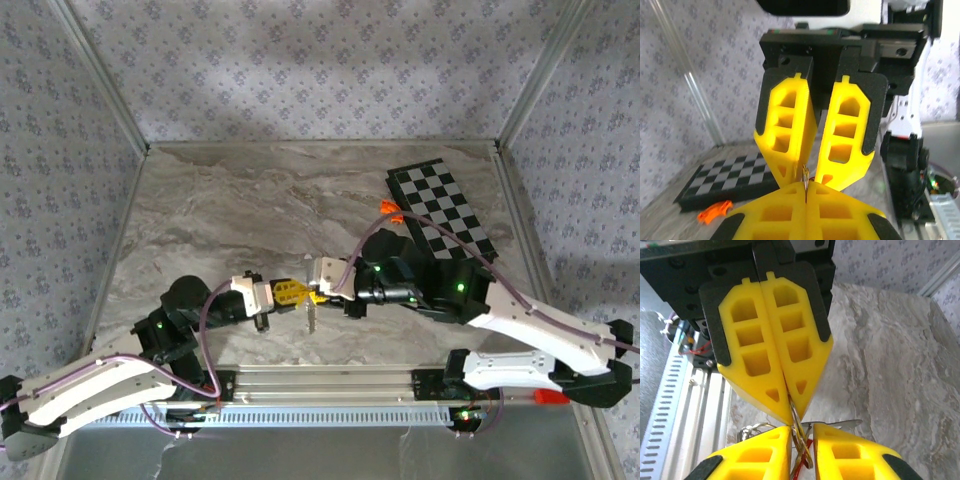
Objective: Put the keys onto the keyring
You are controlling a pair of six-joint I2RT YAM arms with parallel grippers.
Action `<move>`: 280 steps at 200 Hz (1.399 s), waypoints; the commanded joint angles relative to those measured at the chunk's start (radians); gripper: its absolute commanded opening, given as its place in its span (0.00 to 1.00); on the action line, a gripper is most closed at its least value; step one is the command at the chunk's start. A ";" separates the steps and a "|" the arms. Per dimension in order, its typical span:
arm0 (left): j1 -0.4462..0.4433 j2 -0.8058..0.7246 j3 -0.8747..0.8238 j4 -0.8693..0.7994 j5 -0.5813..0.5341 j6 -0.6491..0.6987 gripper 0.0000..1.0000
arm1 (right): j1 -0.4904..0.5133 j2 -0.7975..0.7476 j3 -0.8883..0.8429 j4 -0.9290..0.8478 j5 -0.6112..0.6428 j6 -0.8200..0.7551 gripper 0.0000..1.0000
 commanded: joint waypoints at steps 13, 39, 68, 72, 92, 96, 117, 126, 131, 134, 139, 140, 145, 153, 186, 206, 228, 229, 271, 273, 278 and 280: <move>-0.010 0.008 -0.002 0.212 0.092 -0.078 0.00 | -0.022 -0.031 -0.025 0.059 -0.093 0.041 0.18; -0.010 0.015 0.009 0.204 0.096 -0.073 0.00 | -0.028 -0.047 -0.028 0.078 -0.104 0.041 0.12; -0.010 0.019 0.032 0.128 0.072 -0.036 0.00 | -0.035 -0.060 -0.068 0.098 -0.123 0.041 0.03; -0.010 0.019 0.037 0.114 0.068 -0.030 0.00 | -0.036 -0.060 -0.067 0.097 -0.125 0.040 0.01; -0.010 0.010 0.056 0.046 0.045 0.002 0.00 | -0.038 -0.057 -0.062 0.082 -0.124 0.039 0.00; -0.010 0.006 0.059 0.032 0.041 0.009 0.00 | -0.039 -0.057 -0.060 0.077 -0.121 0.039 0.00; -0.010 -0.008 0.091 -0.072 0.001 0.058 0.09 | -0.040 -0.038 -0.045 0.037 -0.085 0.031 0.00; -0.011 -0.008 0.114 -0.136 -0.024 0.086 0.12 | -0.038 -0.020 0.001 0.002 -0.069 0.021 0.00; -0.014 -0.008 0.125 -0.173 -0.040 0.102 0.12 | -0.037 -0.009 0.015 -0.024 -0.058 0.015 0.00; -0.016 -0.008 0.129 -0.188 -0.049 0.111 0.13 | -0.035 -0.001 0.022 -0.040 -0.052 0.012 0.00; -0.019 -0.007 0.135 -0.209 -0.060 0.123 0.13 | -0.030 0.011 0.037 -0.064 -0.041 0.007 0.00; -0.020 -0.007 0.136 -0.213 -0.062 0.126 0.13 | -0.029 0.013 0.039 -0.068 -0.039 0.005 0.00; -0.023 -0.006 0.142 -0.229 -0.070 0.137 0.13 | -0.024 0.025 0.052 -0.088 -0.029 0.000 0.00; -0.026 0.004 0.152 -0.259 -0.083 0.152 0.14 | -0.019 0.041 0.072 -0.115 -0.019 -0.006 0.00; -0.053 0.064 0.215 -0.401 -0.116 0.214 0.18 | -0.015 0.075 0.116 -0.158 -0.027 -0.014 0.00; -0.077 0.078 0.225 -0.432 -0.163 0.238 0.20 | -0.015 0.084 0.129 -0.173 -0.027 -0.024 0.00; -0.078 0.078 0.223 -0.436 -0.174 0.242 0.14 | -0.013 0.086 0.129 -0.177 -0.024 -0.033 0.00; -0.078 0.078 0.223 -0.437 -0.174 0.243 0.14 | -0.012 0.086 0.129 -0.178 -0.024 -0.032 0.00; -0.078 0.045 0.204 -0.406 -0.169 0.237 0.01 | -0.008 0.084 0.119 -0.180 -0.015 -0.037 0.00; -0.078 0.044 0.201 -0.403 -0.169 0.236 0.01 | -0.007 0.084 0.119 -0.178 -0.015 -0.037 0.00; -0.078 0.040 0.198 -0.397 -0.166 0.232 0.00 | -0.006 0.083 0.117 -0.176 -0.014 -0.039 0.00; -0.078 0.038 0.198 -0.395 -0.166 0.231 0.00 | -0.006 0.083 0.116 -0.175 -0.014 -0.040 0.00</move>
